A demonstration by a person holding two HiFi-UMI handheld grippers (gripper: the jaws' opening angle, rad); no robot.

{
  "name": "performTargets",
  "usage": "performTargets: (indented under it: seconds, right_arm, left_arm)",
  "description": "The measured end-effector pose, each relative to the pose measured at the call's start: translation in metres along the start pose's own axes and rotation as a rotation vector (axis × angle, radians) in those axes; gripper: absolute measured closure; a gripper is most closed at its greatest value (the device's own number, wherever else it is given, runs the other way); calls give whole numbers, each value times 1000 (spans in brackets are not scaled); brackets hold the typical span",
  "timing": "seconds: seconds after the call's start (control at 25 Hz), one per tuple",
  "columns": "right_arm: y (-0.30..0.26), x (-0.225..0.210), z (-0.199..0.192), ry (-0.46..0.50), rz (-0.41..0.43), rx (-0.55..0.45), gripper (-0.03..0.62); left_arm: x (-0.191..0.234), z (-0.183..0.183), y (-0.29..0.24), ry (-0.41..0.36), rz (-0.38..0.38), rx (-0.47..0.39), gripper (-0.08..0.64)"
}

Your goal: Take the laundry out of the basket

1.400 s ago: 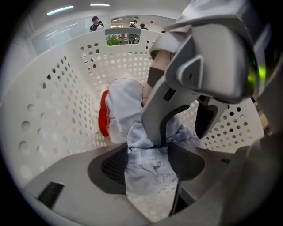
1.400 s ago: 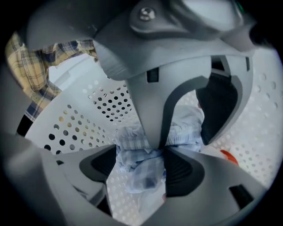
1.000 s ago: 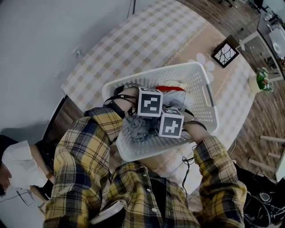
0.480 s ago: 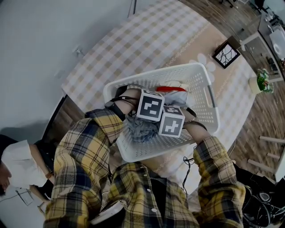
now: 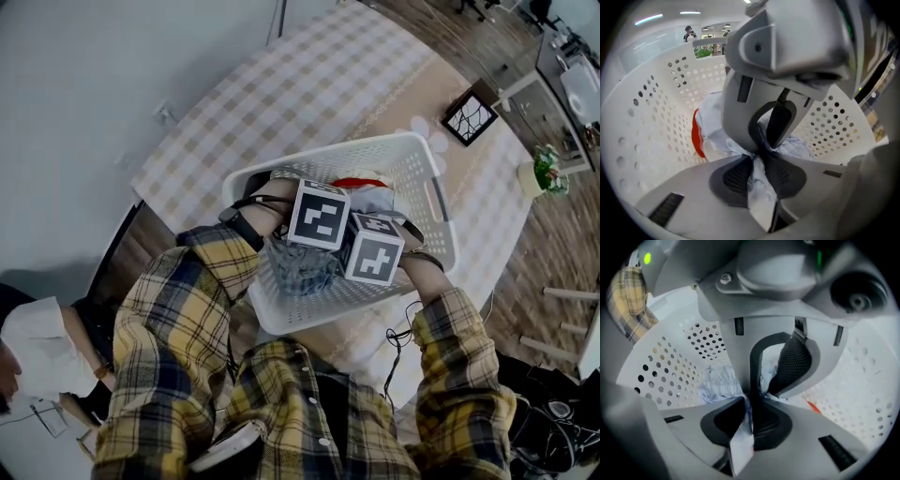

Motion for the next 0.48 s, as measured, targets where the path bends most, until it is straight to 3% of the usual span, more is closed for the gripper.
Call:
performTargets:
  seconds: [0.48]
  right_arm:
    - [61,-5,18,2,-157,-124,526]
  left_arm:
    - [2,16,65,10,188,-70,455]
Point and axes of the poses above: the fingertips, and each gripper's own axes: y backward along the fingers, x to its left, z out of its top, the point moved 3 cm from there along y, backward along the fingers, and after that the axes turned 15 degrees about -y, right-handed, at the moved point
